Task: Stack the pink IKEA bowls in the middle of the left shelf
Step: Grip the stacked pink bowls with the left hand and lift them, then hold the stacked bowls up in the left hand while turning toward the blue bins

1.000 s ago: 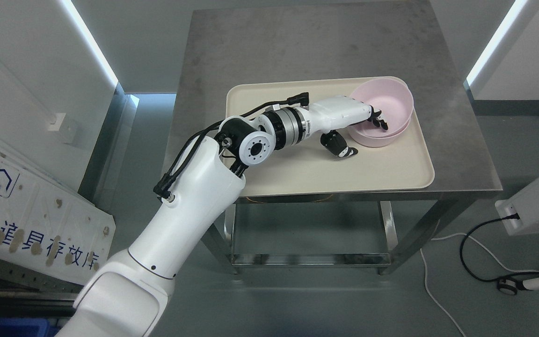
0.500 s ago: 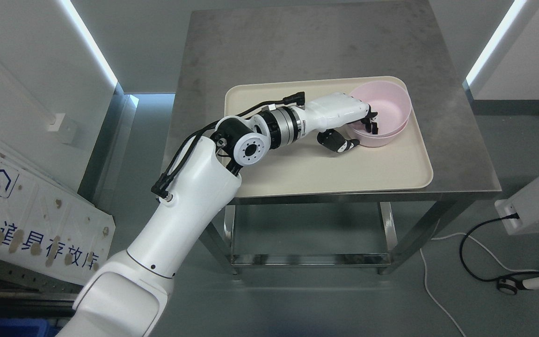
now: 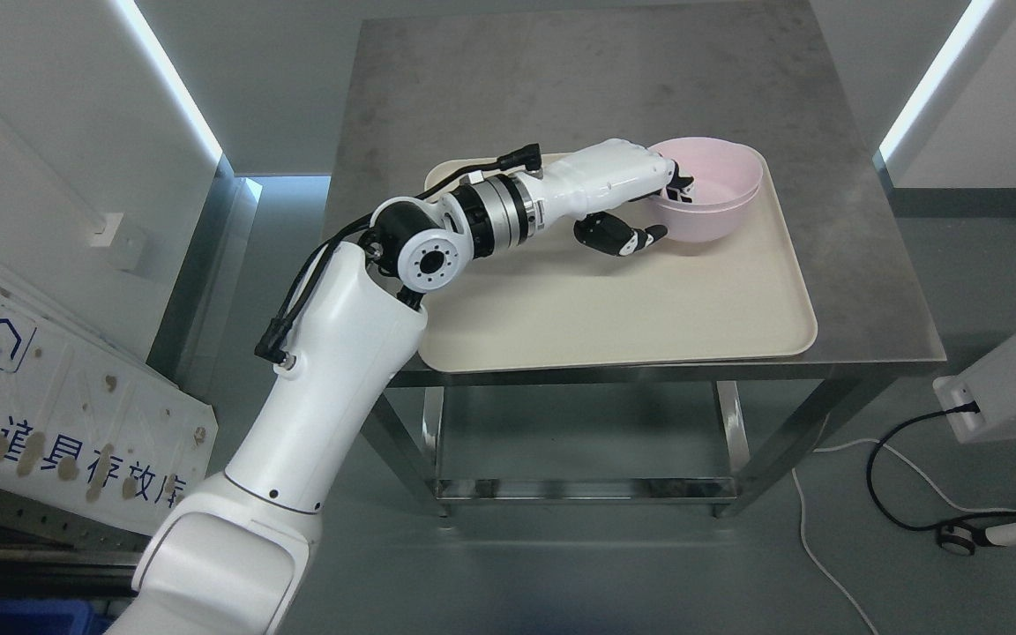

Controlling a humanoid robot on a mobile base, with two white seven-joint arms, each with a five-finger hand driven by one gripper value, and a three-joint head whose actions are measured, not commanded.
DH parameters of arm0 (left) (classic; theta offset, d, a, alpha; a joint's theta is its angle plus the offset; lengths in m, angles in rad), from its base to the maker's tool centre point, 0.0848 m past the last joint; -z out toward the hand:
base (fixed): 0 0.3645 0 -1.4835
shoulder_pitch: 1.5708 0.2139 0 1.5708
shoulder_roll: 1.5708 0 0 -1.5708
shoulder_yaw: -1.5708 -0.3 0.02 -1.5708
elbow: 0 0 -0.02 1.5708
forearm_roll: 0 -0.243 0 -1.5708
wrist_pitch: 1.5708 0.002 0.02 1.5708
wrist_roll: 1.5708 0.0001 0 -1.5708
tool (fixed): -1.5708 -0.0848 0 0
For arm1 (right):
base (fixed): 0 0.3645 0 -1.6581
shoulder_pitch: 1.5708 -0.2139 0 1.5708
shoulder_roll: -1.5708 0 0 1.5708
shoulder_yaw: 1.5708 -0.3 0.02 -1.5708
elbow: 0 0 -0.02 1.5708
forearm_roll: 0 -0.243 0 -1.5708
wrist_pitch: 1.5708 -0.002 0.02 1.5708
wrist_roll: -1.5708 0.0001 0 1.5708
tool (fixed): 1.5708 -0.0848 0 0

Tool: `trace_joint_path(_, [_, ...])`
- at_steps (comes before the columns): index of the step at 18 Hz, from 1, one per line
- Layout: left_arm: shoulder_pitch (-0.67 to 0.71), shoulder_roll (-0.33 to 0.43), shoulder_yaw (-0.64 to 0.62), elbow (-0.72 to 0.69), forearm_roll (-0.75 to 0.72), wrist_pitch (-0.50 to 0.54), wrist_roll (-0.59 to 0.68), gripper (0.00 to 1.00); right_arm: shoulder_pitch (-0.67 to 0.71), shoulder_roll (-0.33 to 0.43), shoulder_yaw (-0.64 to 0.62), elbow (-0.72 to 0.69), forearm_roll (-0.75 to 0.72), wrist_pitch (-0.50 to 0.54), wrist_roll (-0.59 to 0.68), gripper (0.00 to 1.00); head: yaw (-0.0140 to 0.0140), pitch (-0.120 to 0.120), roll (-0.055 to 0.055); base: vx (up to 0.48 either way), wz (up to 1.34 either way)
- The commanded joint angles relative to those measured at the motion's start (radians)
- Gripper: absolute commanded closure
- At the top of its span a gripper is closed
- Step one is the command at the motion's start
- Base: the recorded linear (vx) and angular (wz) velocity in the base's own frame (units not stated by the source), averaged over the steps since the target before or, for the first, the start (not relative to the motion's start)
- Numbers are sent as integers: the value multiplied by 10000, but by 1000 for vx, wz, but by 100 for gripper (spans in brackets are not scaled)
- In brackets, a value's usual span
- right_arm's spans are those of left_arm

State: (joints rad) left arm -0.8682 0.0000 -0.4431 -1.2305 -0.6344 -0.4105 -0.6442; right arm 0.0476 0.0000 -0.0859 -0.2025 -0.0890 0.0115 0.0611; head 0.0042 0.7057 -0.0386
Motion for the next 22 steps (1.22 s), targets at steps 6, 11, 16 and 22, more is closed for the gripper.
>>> trace_joint_path(6, [1009,174,4659,-3398,2399,-2288,-1977,96,0,-174,0,0,0,7,3,0,0,0,0,0,0])
trace_joint_path(11, [2467,174,6269,-4277,3903,-3749,-2686,97,0,-174,0,0,0,7,3,0,0,0,0,0,0])
trace_joint_path(16, [3342,174,6563,-4446,4442,-3749,-2686,96,0,-174,0,0,0,7,3,0,0,0,0,-18,-42])
trace_joint_path(22, [3865,174,6624,-4431,4565,-3749,-2686,96,0,-174,0,0,0,7,3,0,0,0,0,-96,-196])
